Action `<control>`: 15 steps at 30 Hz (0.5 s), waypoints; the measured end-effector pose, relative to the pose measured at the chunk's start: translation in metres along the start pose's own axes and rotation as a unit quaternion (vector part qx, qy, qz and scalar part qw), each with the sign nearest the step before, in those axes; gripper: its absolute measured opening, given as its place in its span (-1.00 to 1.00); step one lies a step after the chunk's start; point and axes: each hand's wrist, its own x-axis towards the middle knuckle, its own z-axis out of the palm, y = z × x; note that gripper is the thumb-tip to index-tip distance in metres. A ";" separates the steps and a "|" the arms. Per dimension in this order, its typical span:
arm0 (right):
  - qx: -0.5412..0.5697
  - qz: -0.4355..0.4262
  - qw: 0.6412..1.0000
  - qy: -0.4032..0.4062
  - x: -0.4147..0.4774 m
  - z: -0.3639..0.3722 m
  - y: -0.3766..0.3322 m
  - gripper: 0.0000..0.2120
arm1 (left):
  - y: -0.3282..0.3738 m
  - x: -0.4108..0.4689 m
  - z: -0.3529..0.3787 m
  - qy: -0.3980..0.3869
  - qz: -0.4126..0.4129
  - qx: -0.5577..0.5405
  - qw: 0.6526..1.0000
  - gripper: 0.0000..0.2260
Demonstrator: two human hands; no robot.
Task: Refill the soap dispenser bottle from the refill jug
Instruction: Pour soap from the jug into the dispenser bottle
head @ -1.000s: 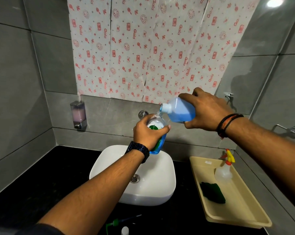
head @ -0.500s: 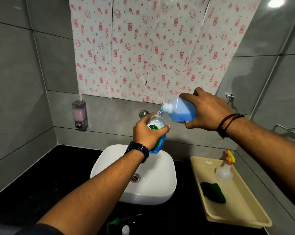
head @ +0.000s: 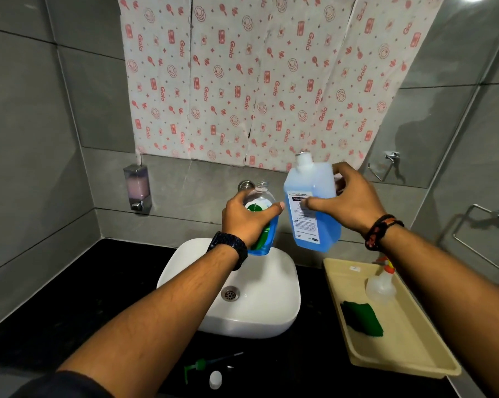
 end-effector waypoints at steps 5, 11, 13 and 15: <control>0.062 0.045 0.997 -0.005 -0.023 0.030 0.027 -0.45 | -0.042 -0.014 -0.018 0.012 -0.052 0.017 0.998 -0.64; 0.051 0.041 0.997 -0.037 -0.026 0.050 0.032 -0.42 | -0.052 -0.012 -0.025 0.016 -0.074 0.006 0.997 -0.62; 0.053 0.036 0.997 -0.037 -0.023 0.050 0.030 -0.41 | -0.047 -0.007 -0.023 0.022 -0.076 -0.004 0.997 -0.61; 0.059 0.031 0.997 -0.033 -0.019 0.049 0.027 -0.41 | -0.041 -0.003 -0.022 0.032 -0.087 -0.021 0.996 -0.58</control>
